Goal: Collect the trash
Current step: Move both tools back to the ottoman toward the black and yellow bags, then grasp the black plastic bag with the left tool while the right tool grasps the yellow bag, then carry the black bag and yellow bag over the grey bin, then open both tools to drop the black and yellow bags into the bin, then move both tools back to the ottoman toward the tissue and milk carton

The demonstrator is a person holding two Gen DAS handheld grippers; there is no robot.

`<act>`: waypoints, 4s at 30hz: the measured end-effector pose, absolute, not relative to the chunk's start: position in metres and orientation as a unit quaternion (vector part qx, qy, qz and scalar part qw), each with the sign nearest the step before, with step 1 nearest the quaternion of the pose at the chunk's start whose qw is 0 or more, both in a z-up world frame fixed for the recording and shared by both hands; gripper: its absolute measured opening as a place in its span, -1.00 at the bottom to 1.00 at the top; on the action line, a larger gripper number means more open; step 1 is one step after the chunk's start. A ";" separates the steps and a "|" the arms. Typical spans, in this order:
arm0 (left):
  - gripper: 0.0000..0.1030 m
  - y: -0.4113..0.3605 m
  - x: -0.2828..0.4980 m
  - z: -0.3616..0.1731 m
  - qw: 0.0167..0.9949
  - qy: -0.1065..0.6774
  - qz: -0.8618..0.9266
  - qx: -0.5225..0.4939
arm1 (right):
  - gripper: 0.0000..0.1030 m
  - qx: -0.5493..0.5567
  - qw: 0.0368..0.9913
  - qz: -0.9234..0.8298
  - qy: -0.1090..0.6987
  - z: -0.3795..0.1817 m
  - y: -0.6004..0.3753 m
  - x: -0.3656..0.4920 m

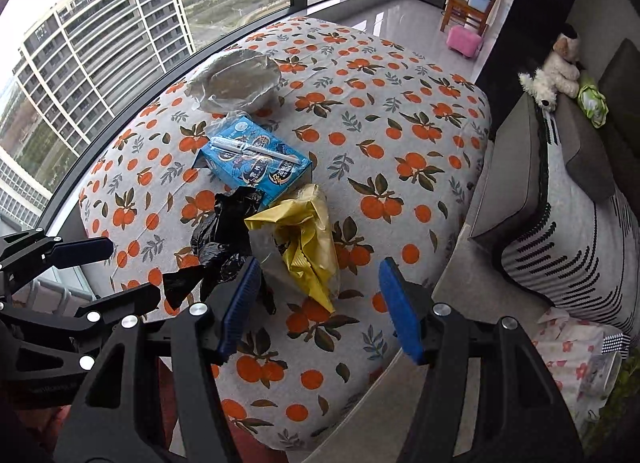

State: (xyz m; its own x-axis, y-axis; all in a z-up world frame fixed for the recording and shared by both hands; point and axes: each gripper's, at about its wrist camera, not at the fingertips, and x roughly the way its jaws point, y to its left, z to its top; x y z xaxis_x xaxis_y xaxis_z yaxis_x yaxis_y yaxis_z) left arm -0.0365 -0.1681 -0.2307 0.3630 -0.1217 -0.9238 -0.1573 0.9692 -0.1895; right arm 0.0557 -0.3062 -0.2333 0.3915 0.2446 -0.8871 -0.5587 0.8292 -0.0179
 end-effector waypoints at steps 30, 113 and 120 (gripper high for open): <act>-0.84 -0.149 -0.032 -0.275 0.811 0.562 0.024 -0.158 | -0.94 -0.169 0.767 0.323 0.528 -0.261 -0.290 0.066; 0.23 0.363 0.155 -0.366 0.812 0.549 0.140 -0.144 | -0.38 -0.132 0.769 0.355 0.516 -0.304 0.213 0.199; 0.23 0.306 0.118 -0.301 0.817 0.538 0.151 -0.140 | -0.38 -0.128 0.772 0.363 0.505 -0.269 0.151 0.180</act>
